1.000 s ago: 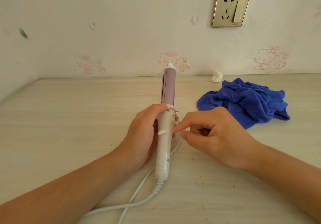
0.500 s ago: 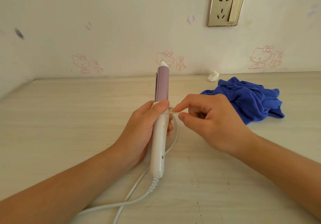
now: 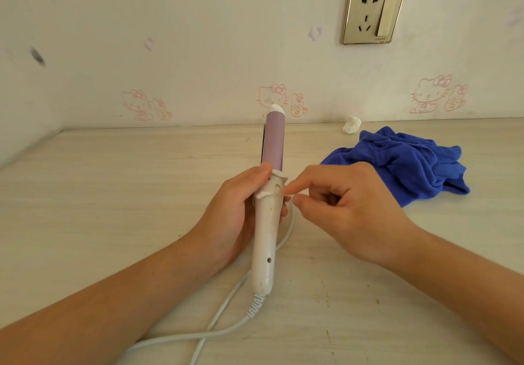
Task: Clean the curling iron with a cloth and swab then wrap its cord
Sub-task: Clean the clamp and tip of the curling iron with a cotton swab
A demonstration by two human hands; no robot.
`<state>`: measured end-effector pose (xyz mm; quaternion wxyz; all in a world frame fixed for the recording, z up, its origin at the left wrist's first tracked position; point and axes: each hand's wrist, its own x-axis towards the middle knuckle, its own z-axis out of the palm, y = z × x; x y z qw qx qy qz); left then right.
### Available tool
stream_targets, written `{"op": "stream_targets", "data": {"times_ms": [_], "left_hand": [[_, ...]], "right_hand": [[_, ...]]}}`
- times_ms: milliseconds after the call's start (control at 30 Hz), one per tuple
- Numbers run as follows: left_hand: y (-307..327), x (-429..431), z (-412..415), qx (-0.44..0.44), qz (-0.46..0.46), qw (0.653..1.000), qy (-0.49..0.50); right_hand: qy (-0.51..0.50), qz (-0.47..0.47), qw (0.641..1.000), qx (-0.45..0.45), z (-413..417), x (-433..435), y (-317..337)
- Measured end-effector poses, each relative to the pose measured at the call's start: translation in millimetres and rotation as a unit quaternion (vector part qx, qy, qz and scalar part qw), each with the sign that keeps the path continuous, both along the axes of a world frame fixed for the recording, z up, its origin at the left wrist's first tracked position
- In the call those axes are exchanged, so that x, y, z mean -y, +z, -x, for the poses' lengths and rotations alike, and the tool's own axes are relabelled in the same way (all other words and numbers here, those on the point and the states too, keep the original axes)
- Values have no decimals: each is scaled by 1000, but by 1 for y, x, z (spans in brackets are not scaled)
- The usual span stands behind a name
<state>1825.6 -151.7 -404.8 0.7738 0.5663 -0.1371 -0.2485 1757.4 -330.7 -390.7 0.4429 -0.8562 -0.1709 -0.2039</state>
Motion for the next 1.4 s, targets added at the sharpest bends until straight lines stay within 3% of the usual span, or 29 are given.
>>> {"op": "stream_targets", "data": {"times_ms": [100,233,367,500,600,733,867,1000,1100,1233,1400], "left_hand": [[0,0,0,-1,-1,1000,4],[-2,0,0,11,-10,1000,11],[-1,0,0,-8,12,1000,18],[1,-1,1,-11,13,1000,14],[2,-1,0,-17,22,1000,10],[1,-1,0,-21,22,1000,7],[1,0,1,-3,10,1000,18],[0,-2,1,-9,5,1000,22],[-1,-1,0,-2,5,1000,31],[-2,-1,0,8,-14,999,43],[-5,1,2,61,-34,995,76]], "right_hand": [[-22,-8,1000,-8,-2,5,2],[70,9,996,-50,10,-1,-3],[28,0,999,-37,4,2,-3],[70,14,995,-67,8,1,-4],[22,7,998,-51,4,2,-3],[88,32,992,-82,11,-1,-3],[43,16,997,-70,7,0,-2],[110,45,988,-101,14,-4,-3],[51,20,995,-80,9,-2,-3],[113,50,986,-112,17,-7,-1],[56,31,993,-100,13,-1,1]]}}
